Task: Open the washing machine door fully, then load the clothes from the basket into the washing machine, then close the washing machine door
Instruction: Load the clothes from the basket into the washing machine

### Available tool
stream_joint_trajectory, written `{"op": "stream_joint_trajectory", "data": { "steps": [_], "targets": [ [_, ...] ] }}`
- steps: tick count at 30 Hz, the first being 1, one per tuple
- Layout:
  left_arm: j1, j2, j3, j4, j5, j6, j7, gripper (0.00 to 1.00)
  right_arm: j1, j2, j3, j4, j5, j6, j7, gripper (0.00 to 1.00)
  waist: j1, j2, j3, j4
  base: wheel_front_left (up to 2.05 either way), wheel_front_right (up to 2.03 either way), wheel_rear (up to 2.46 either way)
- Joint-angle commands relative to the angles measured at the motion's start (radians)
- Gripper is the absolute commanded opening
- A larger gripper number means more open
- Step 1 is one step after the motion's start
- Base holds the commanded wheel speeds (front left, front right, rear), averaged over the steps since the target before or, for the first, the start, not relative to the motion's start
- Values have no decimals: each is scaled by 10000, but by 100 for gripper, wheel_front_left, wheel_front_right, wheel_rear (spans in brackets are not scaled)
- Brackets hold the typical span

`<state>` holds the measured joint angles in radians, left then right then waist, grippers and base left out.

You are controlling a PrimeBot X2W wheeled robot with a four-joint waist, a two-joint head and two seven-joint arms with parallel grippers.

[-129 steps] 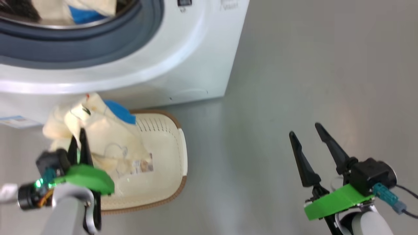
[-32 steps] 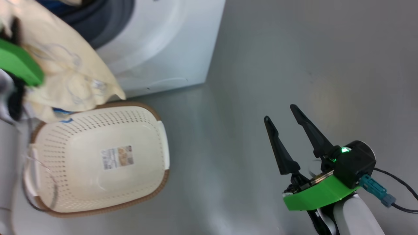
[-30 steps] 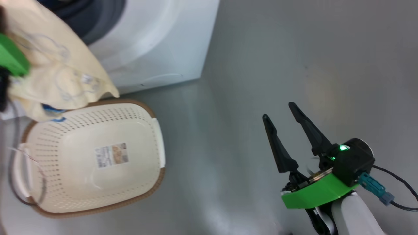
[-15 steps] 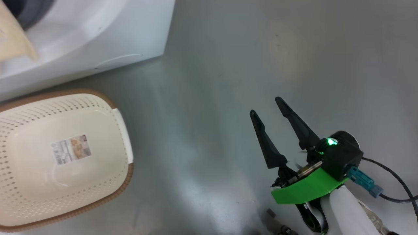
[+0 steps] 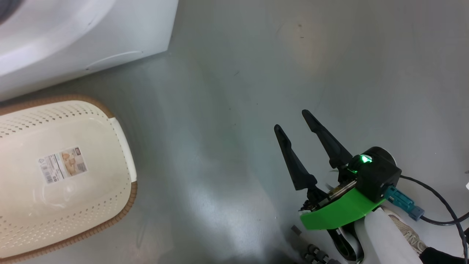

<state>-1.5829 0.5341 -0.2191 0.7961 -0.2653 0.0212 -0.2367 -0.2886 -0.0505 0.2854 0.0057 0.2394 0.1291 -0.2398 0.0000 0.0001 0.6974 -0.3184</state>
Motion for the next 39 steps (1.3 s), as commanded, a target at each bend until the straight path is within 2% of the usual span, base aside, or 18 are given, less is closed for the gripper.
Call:
{"op": "stream_joint_trajectory", "data": {
  "steps": [1,6,14,18,19,20,31,39],
  "targets": [
    [-304,424,4,-258,129,72,-116,0,6,3,238,-175,34,16,-100,100,0,-1,76,59,0,0,0],
    [125,258,-29,657,-121,-118,-1,0,-89,3,240,-146,34,16,-119,100,0,-1,170,130,0,0,0],
    [369,-98,-114,2147,-621,-556,1417,0,-175,3,201,-103,15,16,-135,100,0,-1,259,184,0,0,0],
    [354,-176,-120,2469,-750,-591,1623,0,-218,3,204,-75,29,16,-140,100,0,-1,229,213,0,0,0],
    [360,-193,-131,2519,-760,-576,1618,34,-229,3,209,-68,33,16,-142,100,0,-1,212,222,0,0,0],
    [364,-220,-130,2553,-782,-562,1588,100,-240,3,210,-62,38,16,-143,100,0,-1,196,233,0,0,0],
    [1070,-596,-139,2675,-962,-323,603,100,-144,3,54,19,-56,16,-139,100,0,-1,-419,573,0,0,0],
    [3151,-996,80,1781,-1188,254,-167,100,241,-11,-532,4,-338,16,62,100,0,-1,-1377,1204,0,0,0]
  ]
}}
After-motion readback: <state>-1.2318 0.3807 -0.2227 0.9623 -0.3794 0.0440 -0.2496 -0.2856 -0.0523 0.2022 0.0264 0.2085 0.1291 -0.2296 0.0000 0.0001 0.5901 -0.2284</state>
